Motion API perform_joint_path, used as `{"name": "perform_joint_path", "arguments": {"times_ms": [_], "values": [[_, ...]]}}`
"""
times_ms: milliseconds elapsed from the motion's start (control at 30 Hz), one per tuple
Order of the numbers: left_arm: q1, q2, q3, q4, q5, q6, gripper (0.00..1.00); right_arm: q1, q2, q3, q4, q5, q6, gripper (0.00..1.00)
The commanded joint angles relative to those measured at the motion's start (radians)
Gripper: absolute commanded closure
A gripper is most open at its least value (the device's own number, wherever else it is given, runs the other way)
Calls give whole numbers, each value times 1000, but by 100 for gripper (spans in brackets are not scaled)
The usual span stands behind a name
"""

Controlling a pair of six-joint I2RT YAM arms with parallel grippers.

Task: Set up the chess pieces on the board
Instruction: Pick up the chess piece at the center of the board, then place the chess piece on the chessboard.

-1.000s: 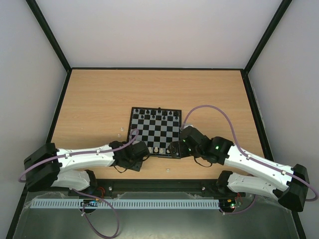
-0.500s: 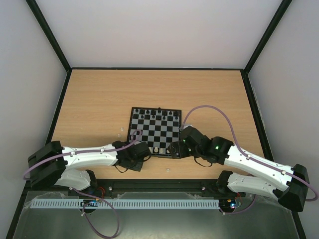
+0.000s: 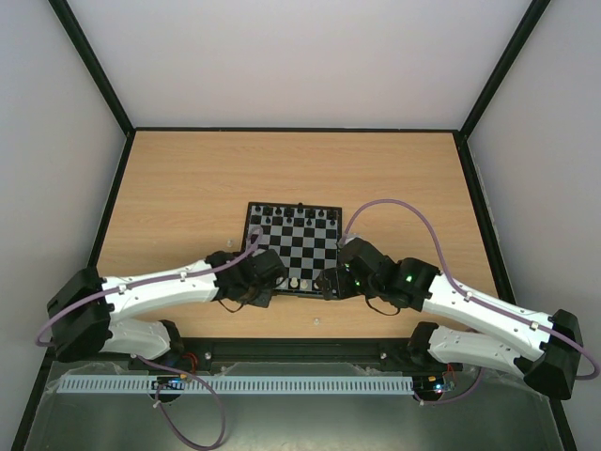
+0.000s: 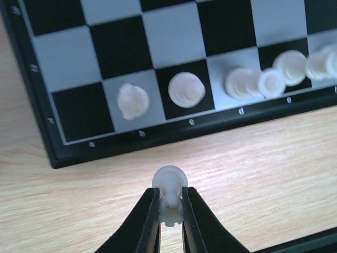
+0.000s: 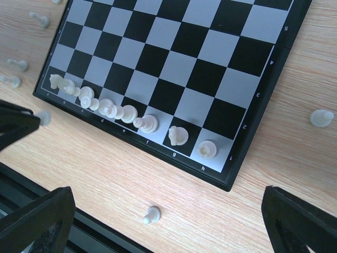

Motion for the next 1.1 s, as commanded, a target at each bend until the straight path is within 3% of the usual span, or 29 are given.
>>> {"name": "perform_joint_path", "arguments": {"times_ms": [0,467,1067], "values": [[57,-21,53,-112,-21,60,87,-1,-15,-13,1,-11,-17,3],[236,-7,91,-109,12,162,85,-1,-36,-21,11,-33,-23,3],[265,117,90,-54,50,191,82,-1,-44,-29,22,-54,-30,3]]}}
